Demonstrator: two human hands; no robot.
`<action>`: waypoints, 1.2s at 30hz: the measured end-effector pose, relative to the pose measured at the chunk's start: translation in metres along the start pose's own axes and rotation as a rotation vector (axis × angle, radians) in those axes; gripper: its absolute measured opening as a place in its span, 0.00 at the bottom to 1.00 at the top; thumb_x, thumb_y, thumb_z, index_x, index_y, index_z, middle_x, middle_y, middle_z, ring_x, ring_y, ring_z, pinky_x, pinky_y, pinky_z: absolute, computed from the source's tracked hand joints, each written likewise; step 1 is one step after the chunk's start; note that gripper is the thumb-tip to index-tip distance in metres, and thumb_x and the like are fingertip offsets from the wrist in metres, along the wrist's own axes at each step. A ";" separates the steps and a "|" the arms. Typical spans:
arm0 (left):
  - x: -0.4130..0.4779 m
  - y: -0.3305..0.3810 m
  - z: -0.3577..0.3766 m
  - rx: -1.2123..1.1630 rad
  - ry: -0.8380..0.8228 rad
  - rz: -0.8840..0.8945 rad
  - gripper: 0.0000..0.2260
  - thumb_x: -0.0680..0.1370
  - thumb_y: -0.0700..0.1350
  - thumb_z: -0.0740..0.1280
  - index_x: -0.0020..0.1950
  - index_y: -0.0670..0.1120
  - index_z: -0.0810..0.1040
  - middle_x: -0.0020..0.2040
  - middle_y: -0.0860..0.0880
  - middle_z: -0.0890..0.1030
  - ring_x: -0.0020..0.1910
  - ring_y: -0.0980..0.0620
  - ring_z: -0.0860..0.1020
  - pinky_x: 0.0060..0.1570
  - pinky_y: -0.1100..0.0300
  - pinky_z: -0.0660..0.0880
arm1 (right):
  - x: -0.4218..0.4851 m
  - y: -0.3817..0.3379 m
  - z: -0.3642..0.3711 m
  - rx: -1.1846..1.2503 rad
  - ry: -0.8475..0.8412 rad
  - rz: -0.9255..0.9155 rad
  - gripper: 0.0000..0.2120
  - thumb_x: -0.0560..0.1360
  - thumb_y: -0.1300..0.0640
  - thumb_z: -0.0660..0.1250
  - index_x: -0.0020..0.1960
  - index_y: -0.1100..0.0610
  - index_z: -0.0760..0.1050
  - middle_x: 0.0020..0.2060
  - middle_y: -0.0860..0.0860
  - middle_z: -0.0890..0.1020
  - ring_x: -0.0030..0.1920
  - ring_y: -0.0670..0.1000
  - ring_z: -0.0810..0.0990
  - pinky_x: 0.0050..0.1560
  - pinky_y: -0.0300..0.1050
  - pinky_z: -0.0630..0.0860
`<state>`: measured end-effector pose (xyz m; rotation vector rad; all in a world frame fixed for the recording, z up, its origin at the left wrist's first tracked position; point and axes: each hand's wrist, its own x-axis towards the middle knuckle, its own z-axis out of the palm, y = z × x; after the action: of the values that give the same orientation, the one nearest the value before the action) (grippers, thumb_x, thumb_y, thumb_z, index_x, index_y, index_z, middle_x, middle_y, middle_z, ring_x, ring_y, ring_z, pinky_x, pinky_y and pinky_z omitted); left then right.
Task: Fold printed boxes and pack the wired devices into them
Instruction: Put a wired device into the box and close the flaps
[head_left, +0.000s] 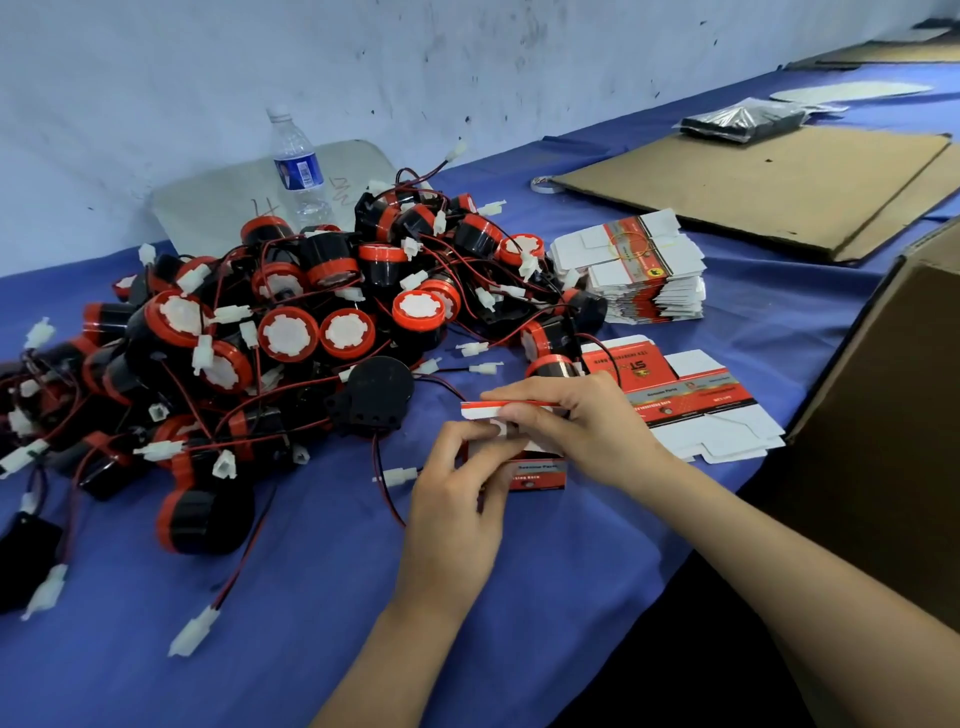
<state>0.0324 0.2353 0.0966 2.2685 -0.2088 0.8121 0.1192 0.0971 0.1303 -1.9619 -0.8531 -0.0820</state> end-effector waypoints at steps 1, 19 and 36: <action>0.000 0.001 0.000 -0.018 0.029 -0.022 0.11 0.73 0.33 0.72 0.52 0.45 0.82 0.53 0.50 0.75 0.54 0.63 0.74 0.54 0.72 0.71 | -0.001 0.001 0.002 0.019 0.008 0.003 0.10 0.77 0.59 0.68 0.57 0.55 0.82 0.46 0.44 0.85 0.44 0.52 0.84 0.46 0.49 0.78; 0.002 -0.010 -0.004 -0.234 0.055 -0.177 0.13 0.72 0.38 0.74 0.53 0.49 0.78 0.51 0.55 0.77 0.56 0.58 0.77 0.54 0.69 0.72 | -0.023 0.013 0.009 -0.155 -0.118 -0.200 0.15 0.79 0.59 0.64 0.64 0.55 0.77 0.65 0.43 0.74 0.71 0.42 0.67 0.77 0.53 0.51; -0.004 -0.023 -0.007 0.031 -0.164 -0.091 0.18 0.72 0.46 0.75 0.59 0.50 0.74 0.73 0.55 0.66 0.75 0.58 0.59 0.71 0.64 0.59 | -0.043 0.020 0.013 -0.392 -0.085 -0.306 0.20 0.79 0.60 0.65 0.70 0.57 0.72 0.69 0.54 0.72 0.68 0.61 0.68 0.69 0.56 0.67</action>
<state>0.0337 0.2568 0.0850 2.3571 -0.1681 0.5869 0.0954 0.0787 0.0923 -2.1896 -1.2652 -0.3711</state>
